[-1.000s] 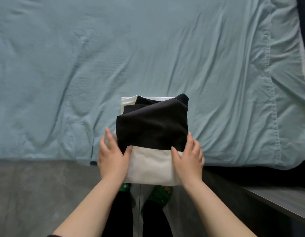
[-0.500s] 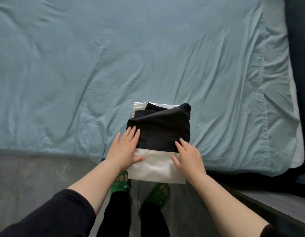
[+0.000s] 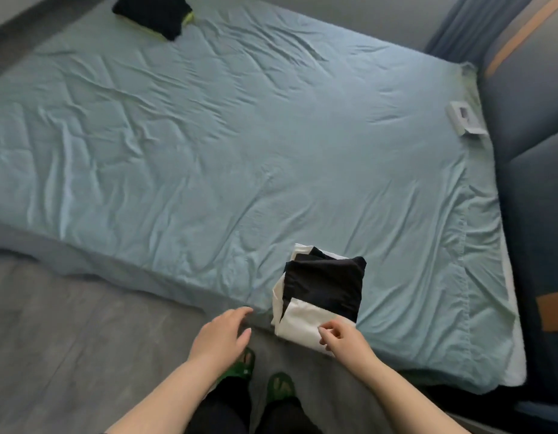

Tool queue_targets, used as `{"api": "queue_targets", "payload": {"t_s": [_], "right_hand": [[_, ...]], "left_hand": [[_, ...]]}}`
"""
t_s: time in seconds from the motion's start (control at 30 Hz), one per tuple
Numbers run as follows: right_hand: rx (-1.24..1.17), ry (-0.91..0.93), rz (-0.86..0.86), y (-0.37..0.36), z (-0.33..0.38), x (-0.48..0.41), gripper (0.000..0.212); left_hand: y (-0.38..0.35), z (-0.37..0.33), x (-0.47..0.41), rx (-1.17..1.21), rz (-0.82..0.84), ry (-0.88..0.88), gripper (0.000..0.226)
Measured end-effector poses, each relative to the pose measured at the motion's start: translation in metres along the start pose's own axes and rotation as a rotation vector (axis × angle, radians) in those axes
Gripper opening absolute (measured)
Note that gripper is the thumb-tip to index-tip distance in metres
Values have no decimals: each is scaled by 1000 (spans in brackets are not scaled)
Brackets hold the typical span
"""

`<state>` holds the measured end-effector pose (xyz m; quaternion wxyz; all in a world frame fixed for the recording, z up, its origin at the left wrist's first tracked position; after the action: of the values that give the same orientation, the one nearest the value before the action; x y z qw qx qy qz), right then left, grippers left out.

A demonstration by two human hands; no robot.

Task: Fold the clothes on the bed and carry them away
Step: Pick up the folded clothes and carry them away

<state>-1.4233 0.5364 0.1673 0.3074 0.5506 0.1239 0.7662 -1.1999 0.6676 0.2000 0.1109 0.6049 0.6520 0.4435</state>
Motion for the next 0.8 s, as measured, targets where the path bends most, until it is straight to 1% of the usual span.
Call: {"api": "queue_targets", "payload": {"t_s": [0.07, 0.13, 0.23, 0.3, 0.4, 0.53, 0.6, 0.67, 0.8], "right_hand": [[7, -4, 38, -12, -8, 7, 16], [13, -16, 77, -26, -15, 5, 19], [117, -8, 143, -58, -12, 1, 26], [195, 24, 205, -86, 6, 3, 24], [305, 117, 276, -134, 53, 18, 19], [357, 234, 416, -216, 126, 57, 14], [392, 293, 467, -257, 161, 80, 14], [431, 339, 511, -301, 195, 102, 13], [557, 424, 565, -381, 254, 135, 14]], "left_hand": [[-6, 24, 37, 221, -69, 177, 35], [-22, 53, 76, 472, -199, 386, 27], [-53, 93, 137, 812, -420, 679, 17], [-71, 115, 180, 952, -555, 838, 14], [-92, 141, 243, 1034, -686, 1021, 10], [-102, 172, 323, 1131, -898, 1179, 11], [-101, 187, 358, 1189, -978, 1238, 7], [-98, 205, 389, 1233, -1024, 1276, 7], [-88, 243, 438, 1277, -1073, 1307, 15]]}}
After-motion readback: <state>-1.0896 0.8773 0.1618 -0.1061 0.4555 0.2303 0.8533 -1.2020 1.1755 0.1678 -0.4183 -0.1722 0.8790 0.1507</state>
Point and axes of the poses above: each hand's wrist, its own x-axis away from the middle knuckle, its own y-axis out of the back of the hand, z = x × y, the point moved 9 cm from there along -x, towards the middle knuckle, and after that the axes turned 9 degrees about -y, right-handed, at the moved point
